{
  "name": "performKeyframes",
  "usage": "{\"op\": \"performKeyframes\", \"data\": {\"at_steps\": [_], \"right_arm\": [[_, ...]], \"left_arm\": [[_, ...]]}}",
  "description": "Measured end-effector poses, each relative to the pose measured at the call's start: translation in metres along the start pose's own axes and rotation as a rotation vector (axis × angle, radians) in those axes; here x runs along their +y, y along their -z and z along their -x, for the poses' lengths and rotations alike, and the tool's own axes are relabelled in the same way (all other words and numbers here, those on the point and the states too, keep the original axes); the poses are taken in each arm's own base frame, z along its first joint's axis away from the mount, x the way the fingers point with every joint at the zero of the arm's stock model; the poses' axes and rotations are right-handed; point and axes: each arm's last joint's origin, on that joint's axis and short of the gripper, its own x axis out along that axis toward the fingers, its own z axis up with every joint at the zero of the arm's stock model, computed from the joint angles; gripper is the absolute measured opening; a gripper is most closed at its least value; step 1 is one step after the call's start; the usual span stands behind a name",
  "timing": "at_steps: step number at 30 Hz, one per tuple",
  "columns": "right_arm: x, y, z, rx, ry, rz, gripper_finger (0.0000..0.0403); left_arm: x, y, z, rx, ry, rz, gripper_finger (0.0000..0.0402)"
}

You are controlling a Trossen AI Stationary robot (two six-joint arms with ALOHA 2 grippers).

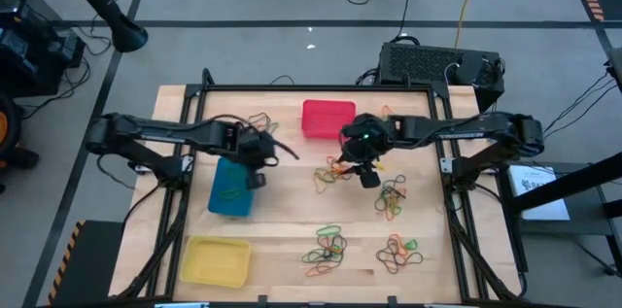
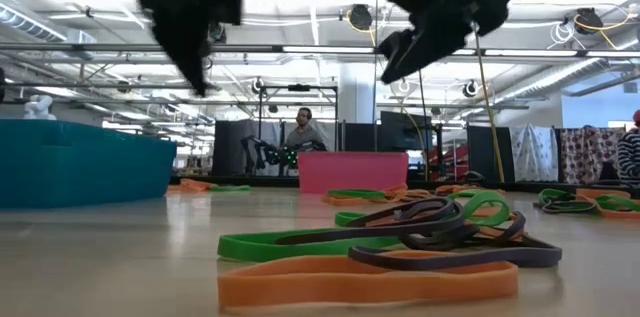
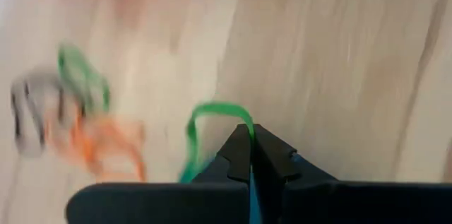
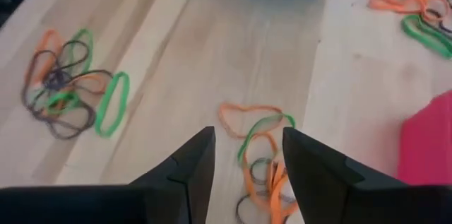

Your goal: Sort rubber bands into baskets

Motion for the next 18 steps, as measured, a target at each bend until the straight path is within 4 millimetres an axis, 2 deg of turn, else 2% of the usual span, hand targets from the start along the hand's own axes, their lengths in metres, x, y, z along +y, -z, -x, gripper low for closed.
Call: {"op": "performKeyframes", "data": {"at_steps": [4,8,13,18], "right_arm": [[-0.004,0.007,-0.019,0.049,-0.016,0.002,0.0160],[-0.007,0.013,-0.032,0.087,-0.028,-0.012,0.0160],[-0.007,0.014,-0.035,0.096,-0.028,-0.046,0.0160],[-0.007,0.013,-0.032,0.092,-0.022,-0.160,0.0160]], "left_arm": [[0.000,0.018,0.010,0.114,-0.032,0.130,0.0005],[-0.002,0.028,0.011,0.208,-0.034,0.234,0.0006],[-0.009,0.032,0.010,0.262,-0.010,0.236,0.0007],[-0.015,0.034,0.010,0.271,0.001,0.207,0.0008]]}}
